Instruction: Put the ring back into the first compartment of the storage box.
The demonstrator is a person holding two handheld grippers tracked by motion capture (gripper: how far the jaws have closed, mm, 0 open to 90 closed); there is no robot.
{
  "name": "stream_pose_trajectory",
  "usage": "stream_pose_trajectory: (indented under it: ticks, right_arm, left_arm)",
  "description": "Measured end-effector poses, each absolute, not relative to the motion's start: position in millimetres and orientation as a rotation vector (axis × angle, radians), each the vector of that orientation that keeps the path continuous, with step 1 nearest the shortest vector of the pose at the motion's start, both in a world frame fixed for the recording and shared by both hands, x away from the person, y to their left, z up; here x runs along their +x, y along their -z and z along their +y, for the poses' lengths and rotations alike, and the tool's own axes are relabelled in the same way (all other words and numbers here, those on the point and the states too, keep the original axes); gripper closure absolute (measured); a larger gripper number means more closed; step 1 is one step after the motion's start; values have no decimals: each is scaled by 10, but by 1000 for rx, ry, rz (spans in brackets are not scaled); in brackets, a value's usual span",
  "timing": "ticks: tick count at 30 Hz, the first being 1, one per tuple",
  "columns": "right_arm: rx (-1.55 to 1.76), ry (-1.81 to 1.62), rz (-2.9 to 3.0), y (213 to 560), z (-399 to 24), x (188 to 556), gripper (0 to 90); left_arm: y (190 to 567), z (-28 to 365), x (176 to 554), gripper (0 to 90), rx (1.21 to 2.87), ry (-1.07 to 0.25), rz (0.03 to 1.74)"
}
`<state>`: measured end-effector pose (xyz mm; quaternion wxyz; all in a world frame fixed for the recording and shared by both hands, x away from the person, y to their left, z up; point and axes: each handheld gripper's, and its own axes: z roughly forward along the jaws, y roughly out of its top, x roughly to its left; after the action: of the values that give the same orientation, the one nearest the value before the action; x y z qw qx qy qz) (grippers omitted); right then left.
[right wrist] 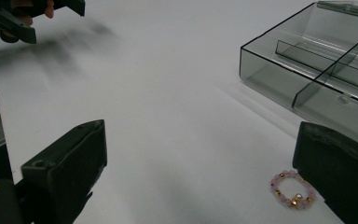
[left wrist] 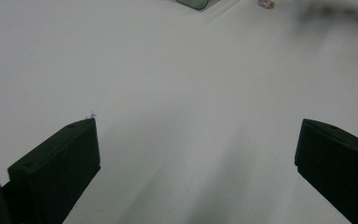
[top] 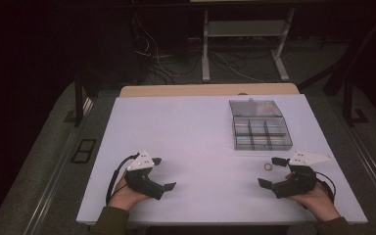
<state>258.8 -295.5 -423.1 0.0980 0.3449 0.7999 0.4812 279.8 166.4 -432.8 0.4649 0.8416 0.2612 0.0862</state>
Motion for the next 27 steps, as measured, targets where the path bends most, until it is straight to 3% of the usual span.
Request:
stream_pose_trajectory:
  ticks: [27]
  right_arm:
    - [1055, -1399, 2353, 4143, -3060, 2756, 29]
  left_arm:
    - [4325, 1670, 2794, 0, 2061, -208, 637]
